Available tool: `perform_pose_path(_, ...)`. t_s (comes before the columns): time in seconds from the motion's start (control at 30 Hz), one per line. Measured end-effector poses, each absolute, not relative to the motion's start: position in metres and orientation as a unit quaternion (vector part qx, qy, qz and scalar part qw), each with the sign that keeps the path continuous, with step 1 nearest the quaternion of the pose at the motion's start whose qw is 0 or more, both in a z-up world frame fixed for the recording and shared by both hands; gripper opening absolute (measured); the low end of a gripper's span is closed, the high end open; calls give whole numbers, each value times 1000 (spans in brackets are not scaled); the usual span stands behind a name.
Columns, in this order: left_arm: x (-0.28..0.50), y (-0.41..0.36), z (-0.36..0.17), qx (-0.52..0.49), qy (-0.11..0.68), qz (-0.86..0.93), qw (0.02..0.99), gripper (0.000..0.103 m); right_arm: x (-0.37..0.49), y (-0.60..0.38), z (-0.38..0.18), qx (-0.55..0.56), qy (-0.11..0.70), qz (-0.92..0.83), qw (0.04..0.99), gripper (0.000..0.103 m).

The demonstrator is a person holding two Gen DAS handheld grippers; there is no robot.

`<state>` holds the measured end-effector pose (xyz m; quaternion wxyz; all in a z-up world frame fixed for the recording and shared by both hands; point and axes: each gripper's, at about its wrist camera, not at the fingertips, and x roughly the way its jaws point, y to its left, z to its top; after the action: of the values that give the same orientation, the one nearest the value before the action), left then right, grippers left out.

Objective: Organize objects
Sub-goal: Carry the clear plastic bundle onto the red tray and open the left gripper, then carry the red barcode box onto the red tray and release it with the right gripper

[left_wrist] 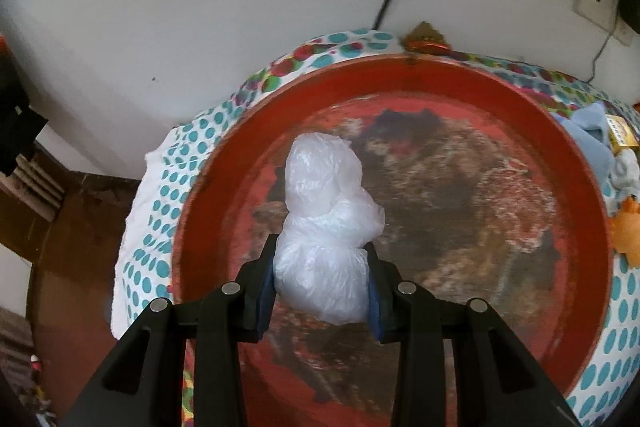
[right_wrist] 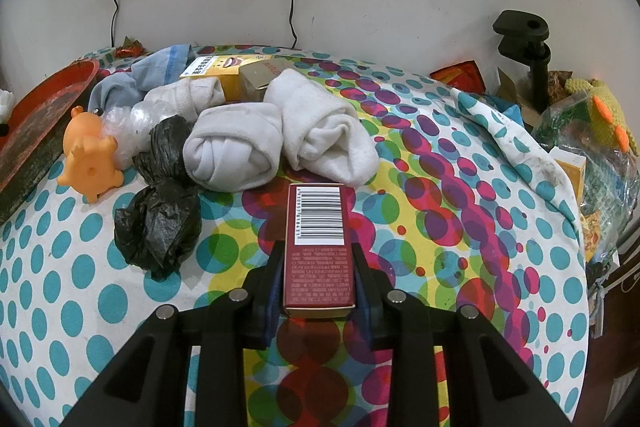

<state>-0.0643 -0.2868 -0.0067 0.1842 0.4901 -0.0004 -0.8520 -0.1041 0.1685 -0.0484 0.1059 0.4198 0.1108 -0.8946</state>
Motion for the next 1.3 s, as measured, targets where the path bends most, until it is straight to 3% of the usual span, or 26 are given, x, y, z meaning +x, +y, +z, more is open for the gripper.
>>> perform_pose_path(0.5,-61,-311,-16,497,4,-844,199,39,-103,166,-48,418,119,-895,102,31)
perform_pose_path(0.53,-62,-311,-16,497,5,-845,199,41,-103,166,-48,418,119,-895,102,31)
perform_pose_path(0.6,-60,-310,-14,492,6,-847,198,56,-103,166,-48,418,119,-895,102,31)
perform_pose_path(0.7,-55,-306,-7,483,2,-854,196,65,-103,166,-48,418,120,-895,102,31)
perform_pose_path(0.9,-46,-303,4,471,11,-861,191,67,-104,167,-47,417,120,-895,101,31)
perform_pose_path(1.0,-35,-302,11,460,30,-867,190,75,-103,167,-48,417,122,-895,101,30)
perform_pose_path(1.3,-13,-274,17,442,38,-876,192,84,-95,162,-40,423,111,-894,98,30)
